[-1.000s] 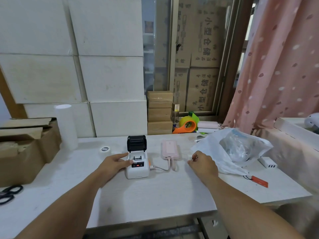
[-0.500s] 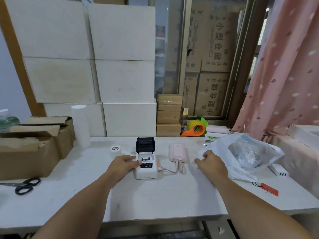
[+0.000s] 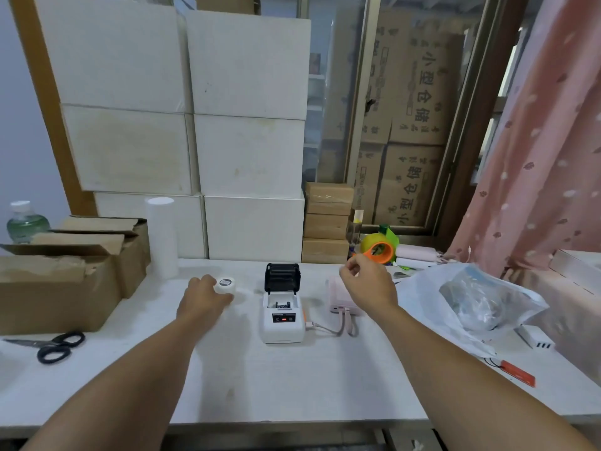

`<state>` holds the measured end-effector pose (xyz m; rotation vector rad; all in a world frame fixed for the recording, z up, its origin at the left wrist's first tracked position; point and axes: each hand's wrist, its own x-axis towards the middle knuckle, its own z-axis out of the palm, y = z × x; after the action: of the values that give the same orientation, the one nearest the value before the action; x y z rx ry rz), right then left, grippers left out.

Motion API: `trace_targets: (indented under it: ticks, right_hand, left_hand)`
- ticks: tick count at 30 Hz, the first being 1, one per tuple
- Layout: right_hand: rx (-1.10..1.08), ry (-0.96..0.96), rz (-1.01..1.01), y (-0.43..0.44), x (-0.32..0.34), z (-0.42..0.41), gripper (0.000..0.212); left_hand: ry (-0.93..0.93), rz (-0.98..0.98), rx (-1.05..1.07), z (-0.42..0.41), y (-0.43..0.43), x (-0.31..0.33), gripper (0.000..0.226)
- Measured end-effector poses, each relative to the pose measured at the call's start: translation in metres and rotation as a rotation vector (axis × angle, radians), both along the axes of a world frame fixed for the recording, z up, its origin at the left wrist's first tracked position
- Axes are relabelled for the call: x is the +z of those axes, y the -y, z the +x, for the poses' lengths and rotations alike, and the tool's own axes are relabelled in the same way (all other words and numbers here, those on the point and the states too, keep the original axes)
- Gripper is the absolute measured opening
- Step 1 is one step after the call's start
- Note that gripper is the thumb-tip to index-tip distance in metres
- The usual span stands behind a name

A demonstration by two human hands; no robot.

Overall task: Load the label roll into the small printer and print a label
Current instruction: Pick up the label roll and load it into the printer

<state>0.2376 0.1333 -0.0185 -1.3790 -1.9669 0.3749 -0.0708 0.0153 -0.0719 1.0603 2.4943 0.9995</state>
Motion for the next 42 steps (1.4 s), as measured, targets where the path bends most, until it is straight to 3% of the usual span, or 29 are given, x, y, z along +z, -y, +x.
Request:
trace_targets:
  ticks: [11,23,36,42]
  right_hand:
    - [0.008,-0.066,-0.064,-0.014,-0.011,-0.007,0.011]
    - [-0.121,-0.123,-0.210,-0.035,-0.048,0.016,0.014]
    - [-0.200,0.057,-0.117,-0.029,-0.033,-0.011,0.014]
    - [-0.160,-0.129,-0.157,-0.022,-0.023,-0.015,0.017]
  left_hand:
    - [-0.092,0.010,0.036,0.007,-0.020,-0.013,0.079]
    - [-0.131,0.015,0.009,0.004,-0.043,-0.017,0.036]
    - [-0.037,0.148,0.067,-0.009,-0.023,-0.010,0.043]
    - [0.034,0.303,0.028,-0.003,-0.010,0.006,0.051]
